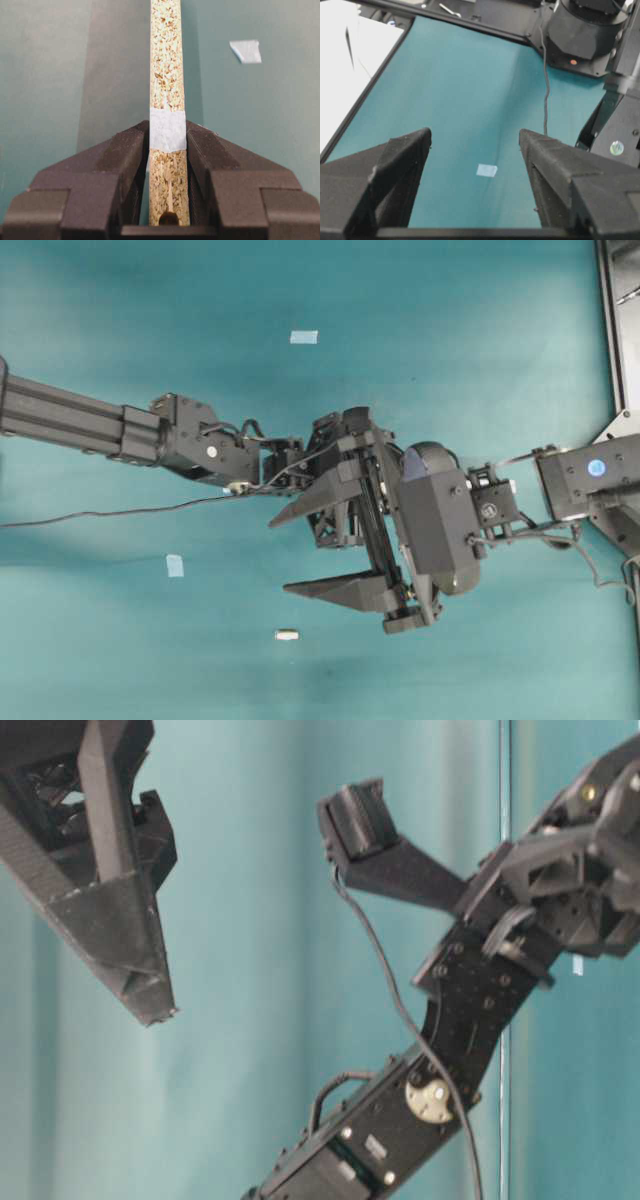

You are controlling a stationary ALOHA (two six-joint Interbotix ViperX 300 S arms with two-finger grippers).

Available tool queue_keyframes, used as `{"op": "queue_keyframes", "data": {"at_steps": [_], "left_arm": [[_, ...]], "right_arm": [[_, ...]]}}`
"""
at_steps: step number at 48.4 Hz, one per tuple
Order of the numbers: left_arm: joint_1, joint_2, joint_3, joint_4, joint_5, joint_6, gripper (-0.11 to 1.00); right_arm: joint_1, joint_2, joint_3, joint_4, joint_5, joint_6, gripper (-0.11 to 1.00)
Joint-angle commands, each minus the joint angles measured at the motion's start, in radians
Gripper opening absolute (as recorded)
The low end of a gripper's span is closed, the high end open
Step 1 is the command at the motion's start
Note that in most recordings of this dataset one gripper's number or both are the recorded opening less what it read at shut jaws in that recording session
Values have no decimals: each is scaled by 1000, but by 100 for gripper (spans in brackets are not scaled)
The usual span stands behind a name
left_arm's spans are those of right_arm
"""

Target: Move the wooden board into place and insert the rod into its hole.

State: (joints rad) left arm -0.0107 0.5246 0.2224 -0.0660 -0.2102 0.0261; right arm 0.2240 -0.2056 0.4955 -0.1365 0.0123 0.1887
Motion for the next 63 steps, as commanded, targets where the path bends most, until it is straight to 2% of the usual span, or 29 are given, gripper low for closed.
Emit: {"op": "queue_keyframes", "data": {"at_steps": [1,18,39,41,46,52,55,63], "left_arm": [[5,-12,-31,-3,-2,-6,21],[40,-32,-26,-2,67,-2,21],[35,-34,-34,-2,69,-2,22],[34,-35,-35,-2,67,-2,27],[34,-35,-37,-2,67,-5,59],[34,-41,-37,-2,69,-5,86],[34,-49,-34,0,69,-5,90],[28,-106,0,-2,98,-3,90]], "right_arm": [[-2,-21,-15,-2,-11,-2,81],[-2,-21,-14,-2,-11,-2,81],[-2,-21,-6,-2,-11,-2,81],[-2,-21,-5,-2,-11,-2,81],[-2,-21,-5,0,-11,-2,81],[-5,-21,-3,-2,-11,-2,81],[-5,-21,-3,-2,-11,-2,81],[-5,-21,-5,-2,-6,-2,81]]}}
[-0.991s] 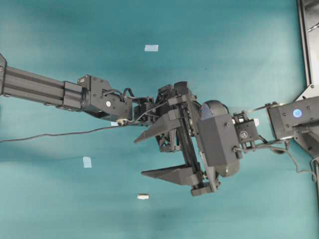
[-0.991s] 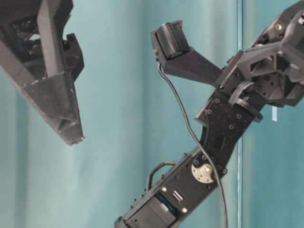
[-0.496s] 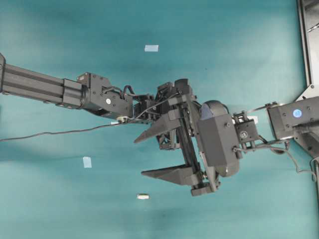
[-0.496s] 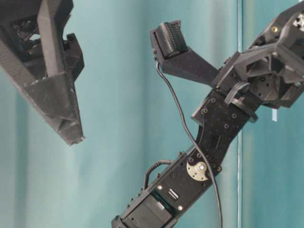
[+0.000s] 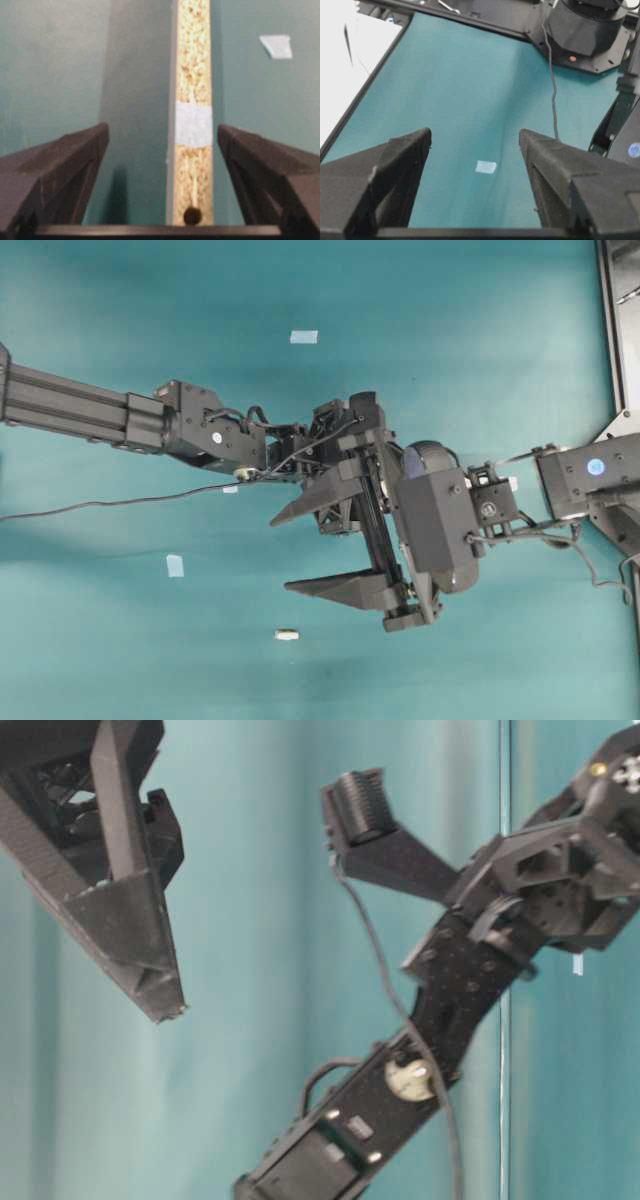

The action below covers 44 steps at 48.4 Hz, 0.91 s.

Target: Move the wooden board into place and insert the rod into its hole.

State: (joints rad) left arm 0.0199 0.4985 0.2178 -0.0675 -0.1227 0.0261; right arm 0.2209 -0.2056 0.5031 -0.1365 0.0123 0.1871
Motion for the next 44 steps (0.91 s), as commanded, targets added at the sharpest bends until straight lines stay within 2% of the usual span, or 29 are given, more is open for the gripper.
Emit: {"op": "queue_keyframes", "data": {"at_steps": [1,15,22,27,34,38,44], "left_arm": [[-3,-91,14,0,15,-3,90],[-46,-216,186,0,38,-6,90],[-57,-236,239,0,32,-6,90],[-55,-227,261,0,2,-6,90],[-54,-201,275,0,-69,-5,90],[-54,-186,276,0,-97,-3,90],[-54,-170,273,0,-121,2,90]], "right_arm": [[-2,-21,-12,0,-6,0,81],[-2,-28,-11,-2,14,-2,81],[3,-20,-18,3,87,2,81],[18,9,-49,5,209,2,81],[60,100,-152,14,437,5,81],[74,158,-224,38,537,5,81],[78,236,-325,103,663,5,81]]}}
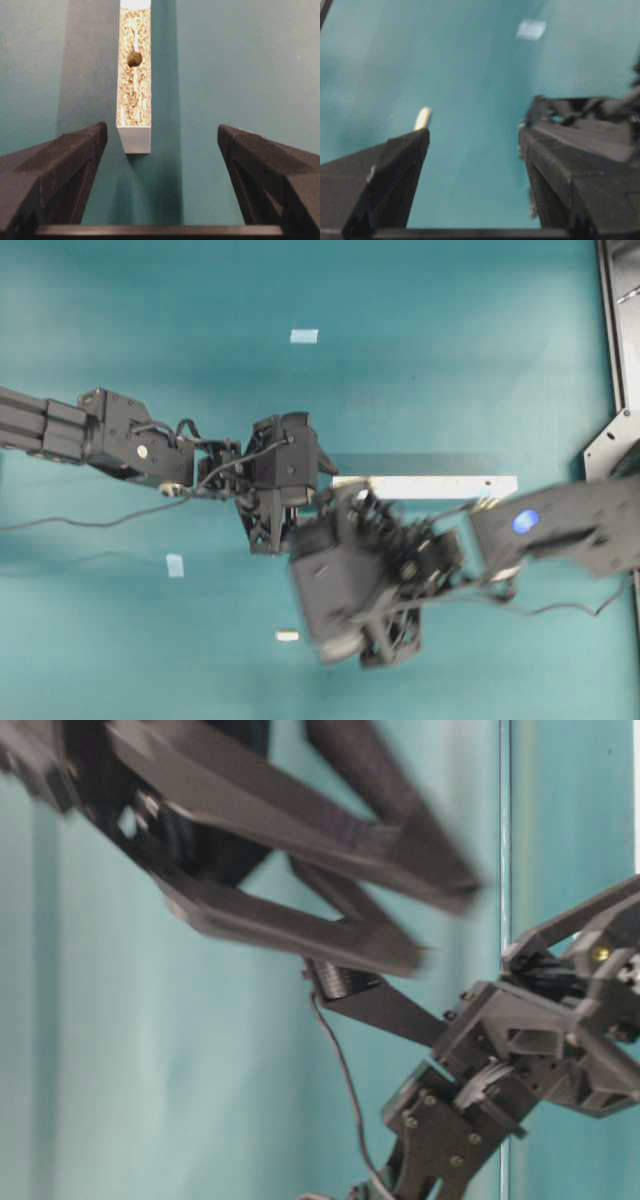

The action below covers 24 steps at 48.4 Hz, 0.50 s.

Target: Move the wooden board into place and insert the rod into its hole.

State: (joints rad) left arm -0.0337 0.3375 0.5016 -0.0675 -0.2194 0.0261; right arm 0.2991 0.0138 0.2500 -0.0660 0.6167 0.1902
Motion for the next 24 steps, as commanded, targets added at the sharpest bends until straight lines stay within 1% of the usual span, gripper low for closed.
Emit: {"op": "queue_keyframes", "data": {"at_steps": [1,7,15,19,24], "left_arm": [[0,-6,-11,0,-29,2,90],[0,17,-8,0,-67,2,90],[0,60,-6,0,-141,2,90],[0,78,-5,0,-178,2,90],[2,100,-2,0,-235,3,90]], "right_arm": [[0,34,-91,48,83,2,81],[0,86,-130,81,149,2,81],[0,133,-150,87,156,5,81],[0,156,-163,87,156,32,81],[0,186,-179,87,155,87,81]]}}
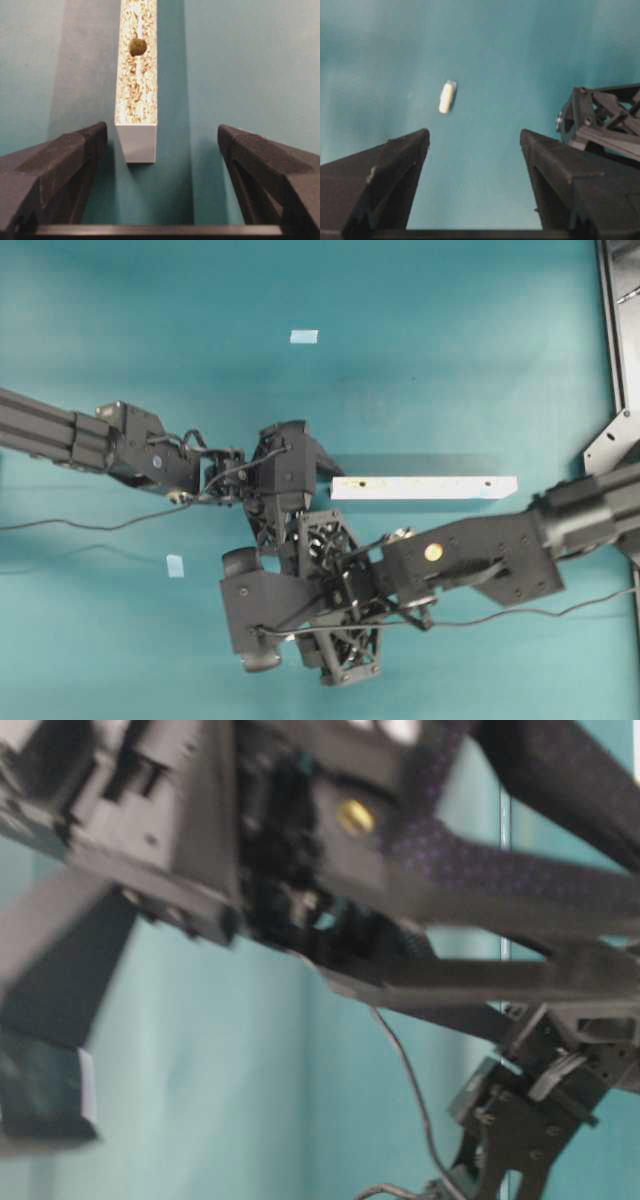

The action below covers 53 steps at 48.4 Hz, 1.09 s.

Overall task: Move the wooden board into place and insert the rod into its hole.
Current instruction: 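Lower the right gripper over the wooden dowel and close on it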

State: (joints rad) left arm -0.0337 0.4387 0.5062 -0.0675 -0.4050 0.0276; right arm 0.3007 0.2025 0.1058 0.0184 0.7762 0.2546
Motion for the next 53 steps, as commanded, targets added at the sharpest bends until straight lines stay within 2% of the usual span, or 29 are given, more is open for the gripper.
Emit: {"op": "queue_keyframes", "data": {"at_steps": [1,16,35,53], "left_arm": [[2,3,-6,0,-61,2,90],[2,72,15,0,-193,2,90],[9,91,26,0,-204,5,90],[9,89,28,0,-204,5,90]], "right_arm": [[-2,3,-38,3,-3,34,81],[0,92,-69,17,2,158,81],[26,215,-118,21,-2,206,81],[32,249,-127,14,-35,236,81]]}}
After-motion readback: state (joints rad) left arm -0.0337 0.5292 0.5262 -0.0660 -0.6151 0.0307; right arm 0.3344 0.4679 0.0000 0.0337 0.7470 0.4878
